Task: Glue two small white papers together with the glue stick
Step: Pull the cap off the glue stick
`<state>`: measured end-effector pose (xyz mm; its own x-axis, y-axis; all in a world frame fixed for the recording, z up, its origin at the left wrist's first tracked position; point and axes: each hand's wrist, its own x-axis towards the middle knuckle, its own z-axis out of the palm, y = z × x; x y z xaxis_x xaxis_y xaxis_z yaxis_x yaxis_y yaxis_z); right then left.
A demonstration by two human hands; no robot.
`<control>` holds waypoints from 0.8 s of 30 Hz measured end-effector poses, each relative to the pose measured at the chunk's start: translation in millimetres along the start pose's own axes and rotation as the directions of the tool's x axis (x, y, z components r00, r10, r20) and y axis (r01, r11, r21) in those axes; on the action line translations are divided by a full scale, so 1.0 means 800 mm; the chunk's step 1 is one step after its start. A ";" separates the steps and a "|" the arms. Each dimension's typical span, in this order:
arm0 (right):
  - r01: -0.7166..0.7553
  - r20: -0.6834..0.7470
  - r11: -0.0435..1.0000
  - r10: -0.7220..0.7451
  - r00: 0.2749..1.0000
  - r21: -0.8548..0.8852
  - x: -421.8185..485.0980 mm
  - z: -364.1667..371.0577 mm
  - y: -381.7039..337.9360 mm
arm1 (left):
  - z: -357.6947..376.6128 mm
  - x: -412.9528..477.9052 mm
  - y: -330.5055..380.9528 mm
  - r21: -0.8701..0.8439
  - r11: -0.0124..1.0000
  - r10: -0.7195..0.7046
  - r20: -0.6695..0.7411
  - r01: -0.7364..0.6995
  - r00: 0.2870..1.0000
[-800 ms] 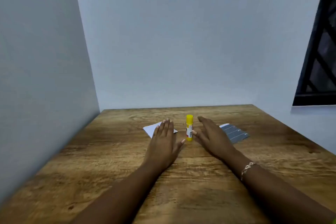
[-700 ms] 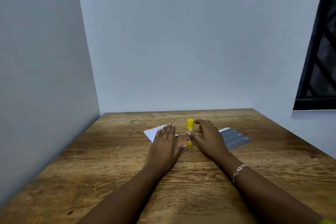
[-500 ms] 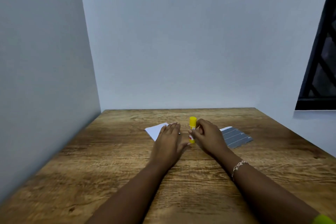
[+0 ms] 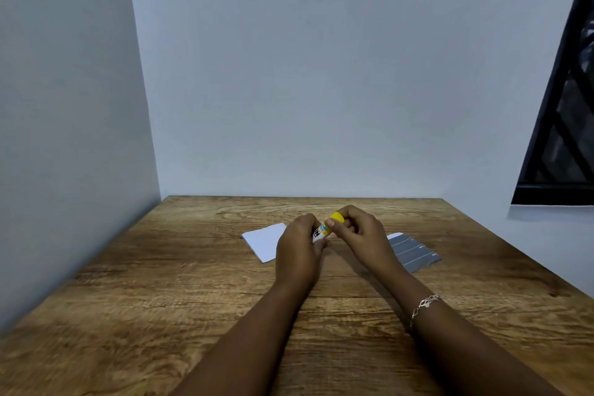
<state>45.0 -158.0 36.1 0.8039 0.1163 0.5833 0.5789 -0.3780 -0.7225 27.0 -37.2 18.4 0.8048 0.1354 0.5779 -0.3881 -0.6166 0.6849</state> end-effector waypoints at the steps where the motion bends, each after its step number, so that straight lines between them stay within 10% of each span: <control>1: 0.004 -0.012 1.000 -0.004 1.000 -0.017 0.001 -0.001 0.001 | 0.000 0.001 -0.003 0.025 1.000 0.002 0.002 -0.002 1.000; 12: 0.175 0.231 0.962 -0.124 0.965 -0.211 -0.001 -0.018 0.006 | -0.010 0.009 -0.007 0.054 0.998 -0.023 0.165 0.014 0.986; 24: 0.218 0.190 0.916 -0.160 0.969 -0.338 -0.002 -0.016 0.004 | -0.009 0.011 -0.008 0.210 0.969 0.099 0.157 -0.131 0.983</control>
<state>44.1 -171.3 37.4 0.7119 0.3475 0.6103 0.6589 -0.6313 -0.4091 33.5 -26.2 22.6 0.8230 -0.0494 0.5658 -0.3868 -0.7783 0.4946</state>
